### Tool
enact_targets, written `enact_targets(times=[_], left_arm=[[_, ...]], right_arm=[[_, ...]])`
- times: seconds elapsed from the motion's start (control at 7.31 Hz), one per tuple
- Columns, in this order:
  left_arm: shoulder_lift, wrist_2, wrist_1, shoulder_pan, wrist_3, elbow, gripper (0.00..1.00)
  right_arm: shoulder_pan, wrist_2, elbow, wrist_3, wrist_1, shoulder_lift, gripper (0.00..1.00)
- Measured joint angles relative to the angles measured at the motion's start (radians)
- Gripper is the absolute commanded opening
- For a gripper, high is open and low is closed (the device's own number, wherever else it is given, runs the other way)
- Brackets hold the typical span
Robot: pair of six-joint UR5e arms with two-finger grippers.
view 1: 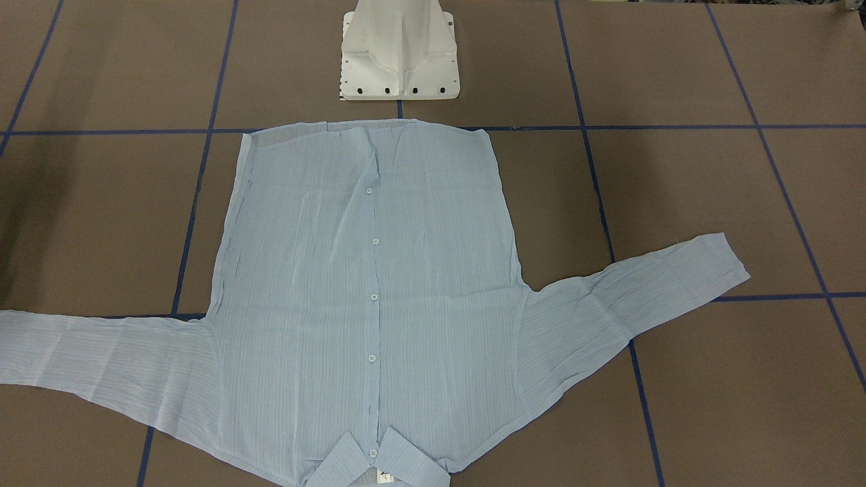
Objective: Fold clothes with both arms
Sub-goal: 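Grasp the sleeve cuff nearest the right gripper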
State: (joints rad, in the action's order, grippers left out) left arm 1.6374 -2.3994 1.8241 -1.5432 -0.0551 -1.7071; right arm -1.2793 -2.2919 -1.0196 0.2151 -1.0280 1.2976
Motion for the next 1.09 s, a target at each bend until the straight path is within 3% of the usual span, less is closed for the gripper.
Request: enact_targets(times=[1.09], left_arm=[[0.004, -0.001, 0.0, 0.0, -0.002, -0.002, 1.0]], right_arm=[[0.001, 0.001, 0.003, 0.002, -0.049, -0.008, 0.56]])
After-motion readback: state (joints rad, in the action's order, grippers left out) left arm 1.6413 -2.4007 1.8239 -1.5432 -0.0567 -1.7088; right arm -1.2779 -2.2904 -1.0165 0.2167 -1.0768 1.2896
